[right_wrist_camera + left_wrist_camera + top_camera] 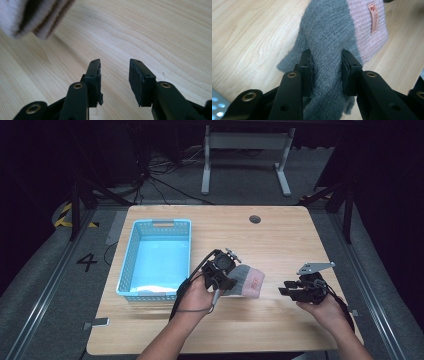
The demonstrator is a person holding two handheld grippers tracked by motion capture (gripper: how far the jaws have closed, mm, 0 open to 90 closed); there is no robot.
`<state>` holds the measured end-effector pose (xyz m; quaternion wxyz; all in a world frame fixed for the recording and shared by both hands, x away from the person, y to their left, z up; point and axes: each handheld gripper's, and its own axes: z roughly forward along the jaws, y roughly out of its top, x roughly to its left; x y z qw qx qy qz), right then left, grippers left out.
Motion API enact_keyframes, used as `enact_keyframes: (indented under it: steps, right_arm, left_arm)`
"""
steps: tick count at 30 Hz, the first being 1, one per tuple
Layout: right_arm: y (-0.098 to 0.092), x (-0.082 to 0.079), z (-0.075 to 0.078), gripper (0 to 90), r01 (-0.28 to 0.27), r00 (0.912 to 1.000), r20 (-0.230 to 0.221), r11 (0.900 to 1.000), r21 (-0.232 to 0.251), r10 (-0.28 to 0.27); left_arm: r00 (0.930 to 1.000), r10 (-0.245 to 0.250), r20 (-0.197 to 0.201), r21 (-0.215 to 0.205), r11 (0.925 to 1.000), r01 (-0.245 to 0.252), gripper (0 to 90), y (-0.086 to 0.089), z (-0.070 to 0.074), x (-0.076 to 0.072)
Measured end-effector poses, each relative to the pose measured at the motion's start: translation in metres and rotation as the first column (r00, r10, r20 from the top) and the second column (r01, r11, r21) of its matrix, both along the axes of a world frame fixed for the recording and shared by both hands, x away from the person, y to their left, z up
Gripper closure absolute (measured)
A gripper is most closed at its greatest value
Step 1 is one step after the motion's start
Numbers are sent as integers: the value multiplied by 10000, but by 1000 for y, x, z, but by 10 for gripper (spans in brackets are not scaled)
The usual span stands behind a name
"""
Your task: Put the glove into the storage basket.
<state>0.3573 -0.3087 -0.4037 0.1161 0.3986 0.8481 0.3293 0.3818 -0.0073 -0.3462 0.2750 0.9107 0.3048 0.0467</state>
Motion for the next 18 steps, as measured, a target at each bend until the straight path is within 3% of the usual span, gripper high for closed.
enact_keyframes:
  steps: [18]
  right_arm:
    - [16, 16, -3, 622, -494, 9987, -147, 9988, 6, 494]
  left_arm:
    - [9991, 362, 219, -209, 9991, -357, 671, 37, 28, -13]
